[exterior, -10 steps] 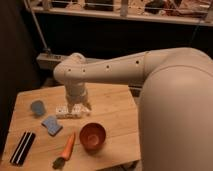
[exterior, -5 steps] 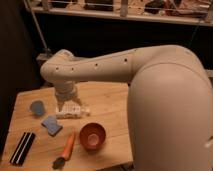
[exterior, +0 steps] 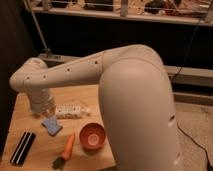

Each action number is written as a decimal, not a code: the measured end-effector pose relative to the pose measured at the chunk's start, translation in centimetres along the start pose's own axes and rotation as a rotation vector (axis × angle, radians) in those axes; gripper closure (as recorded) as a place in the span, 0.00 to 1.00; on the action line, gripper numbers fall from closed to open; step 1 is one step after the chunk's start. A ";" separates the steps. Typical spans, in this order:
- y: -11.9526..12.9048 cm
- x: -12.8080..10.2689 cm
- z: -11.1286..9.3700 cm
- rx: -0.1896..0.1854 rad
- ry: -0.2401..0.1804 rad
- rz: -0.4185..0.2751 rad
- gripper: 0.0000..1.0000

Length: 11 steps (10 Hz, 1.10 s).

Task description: Push the eraser across the table

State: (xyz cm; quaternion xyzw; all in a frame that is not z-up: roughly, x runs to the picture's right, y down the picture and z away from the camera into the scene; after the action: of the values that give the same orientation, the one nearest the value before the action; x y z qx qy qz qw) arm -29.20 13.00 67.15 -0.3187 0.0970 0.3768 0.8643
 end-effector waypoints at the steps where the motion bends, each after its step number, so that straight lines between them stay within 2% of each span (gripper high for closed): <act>1: 1.7 0.1 0.8 0.003 0.009 -0.085 0.86; 2: 3.3 0.1 1.7 0.017 0.018 -0.180 0.86; 4: 4.2 0.2 2.9 0.061 0.024 -0.265 0.86; 6: 4.9 0.1 4.1 0.103 0.013 -0.347 0.86; 8: 5.9 -0.1 5.4 0.114 -0.005 -0.407 0.86; 11: 7.0 0.4 7.5 0.107 0.015 -0.454 0.86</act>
State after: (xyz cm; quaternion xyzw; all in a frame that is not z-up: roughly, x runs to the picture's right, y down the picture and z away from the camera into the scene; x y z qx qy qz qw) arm -34.45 21.50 69.44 -0.2888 0.0494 0.1648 0.9418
